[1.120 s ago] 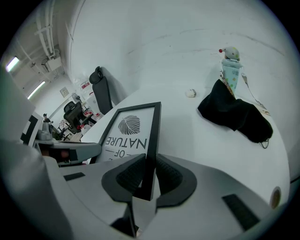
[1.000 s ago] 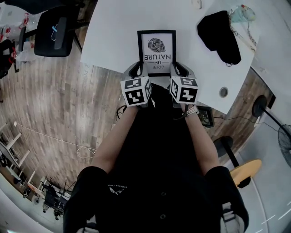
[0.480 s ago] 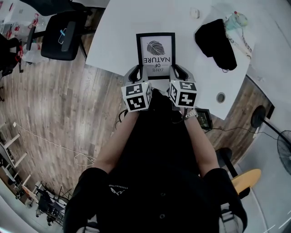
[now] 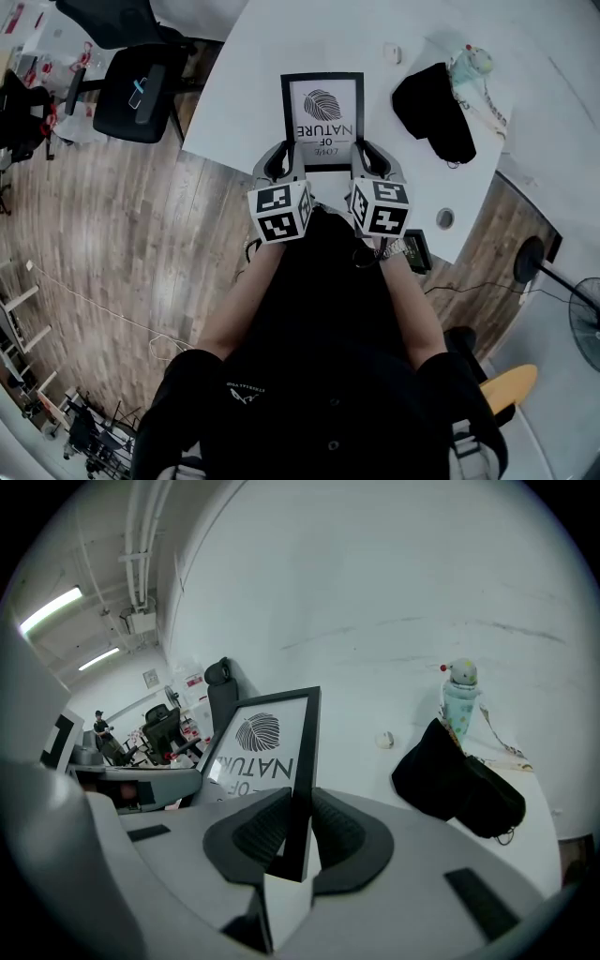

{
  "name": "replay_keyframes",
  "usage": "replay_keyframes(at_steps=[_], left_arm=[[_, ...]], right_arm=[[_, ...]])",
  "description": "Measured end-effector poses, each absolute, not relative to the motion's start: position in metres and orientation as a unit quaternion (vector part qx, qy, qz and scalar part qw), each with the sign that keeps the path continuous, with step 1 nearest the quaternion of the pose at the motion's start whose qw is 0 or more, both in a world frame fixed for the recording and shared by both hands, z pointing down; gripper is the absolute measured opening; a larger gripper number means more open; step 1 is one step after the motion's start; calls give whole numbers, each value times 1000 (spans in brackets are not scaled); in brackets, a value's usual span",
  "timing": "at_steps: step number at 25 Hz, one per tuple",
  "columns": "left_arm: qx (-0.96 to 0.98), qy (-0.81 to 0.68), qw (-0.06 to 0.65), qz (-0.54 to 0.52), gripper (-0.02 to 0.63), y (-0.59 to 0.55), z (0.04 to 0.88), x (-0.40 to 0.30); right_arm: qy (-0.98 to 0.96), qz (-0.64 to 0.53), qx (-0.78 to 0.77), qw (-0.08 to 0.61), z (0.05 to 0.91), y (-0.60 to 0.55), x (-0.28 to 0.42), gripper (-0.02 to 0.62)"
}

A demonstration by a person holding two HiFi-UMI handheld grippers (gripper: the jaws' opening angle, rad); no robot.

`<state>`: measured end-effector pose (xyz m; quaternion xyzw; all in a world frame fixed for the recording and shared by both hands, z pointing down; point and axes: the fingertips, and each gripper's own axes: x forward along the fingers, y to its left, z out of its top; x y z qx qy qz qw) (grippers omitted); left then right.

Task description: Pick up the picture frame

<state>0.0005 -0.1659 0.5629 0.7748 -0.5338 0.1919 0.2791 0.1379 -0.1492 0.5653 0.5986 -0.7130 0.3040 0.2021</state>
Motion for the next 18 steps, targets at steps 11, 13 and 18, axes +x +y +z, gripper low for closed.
replay_keyframes(at_steps=[11, 13, 18], left_arm=[[798, -537, 223, 157, 72, -179, 507, 15], [802, -537, 213, 153, 72, -179, 498, 17], [808, -540, 191, 138, 72, -183, 476, 17]], right_arm=[[-719, 265, 621, 165, 512, -158, 152, 67], [-720, 261, 624, 157, 504, -158, 154, 67], [-725, 237, 630, 145, 480, -163, 153, 67]])
